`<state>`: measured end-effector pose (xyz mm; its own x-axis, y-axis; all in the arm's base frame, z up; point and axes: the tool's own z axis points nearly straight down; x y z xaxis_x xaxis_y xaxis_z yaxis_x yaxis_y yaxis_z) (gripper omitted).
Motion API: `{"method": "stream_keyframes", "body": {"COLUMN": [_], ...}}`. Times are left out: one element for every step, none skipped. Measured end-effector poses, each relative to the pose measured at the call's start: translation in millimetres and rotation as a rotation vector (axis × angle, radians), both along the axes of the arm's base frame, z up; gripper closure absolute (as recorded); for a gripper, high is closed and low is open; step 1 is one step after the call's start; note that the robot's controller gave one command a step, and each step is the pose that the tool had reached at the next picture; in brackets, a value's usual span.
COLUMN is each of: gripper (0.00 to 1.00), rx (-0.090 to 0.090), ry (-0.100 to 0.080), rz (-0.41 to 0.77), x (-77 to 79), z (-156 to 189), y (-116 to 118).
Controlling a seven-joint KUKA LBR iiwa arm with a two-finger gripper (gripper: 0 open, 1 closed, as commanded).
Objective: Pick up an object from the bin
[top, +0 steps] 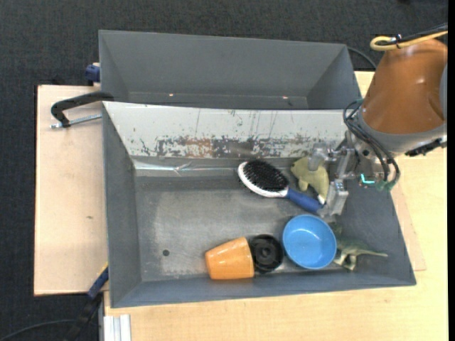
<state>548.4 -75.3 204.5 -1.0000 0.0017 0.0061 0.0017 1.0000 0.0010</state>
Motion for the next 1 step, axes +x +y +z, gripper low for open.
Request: {"method": "stream_keyframes", "body": {"gripper": [0.00], "rx": [-0.002], "ry": [-0.020], "rz": [-0.092], "x": [20.4], "z": [-130.5], "y": [38.5]}}
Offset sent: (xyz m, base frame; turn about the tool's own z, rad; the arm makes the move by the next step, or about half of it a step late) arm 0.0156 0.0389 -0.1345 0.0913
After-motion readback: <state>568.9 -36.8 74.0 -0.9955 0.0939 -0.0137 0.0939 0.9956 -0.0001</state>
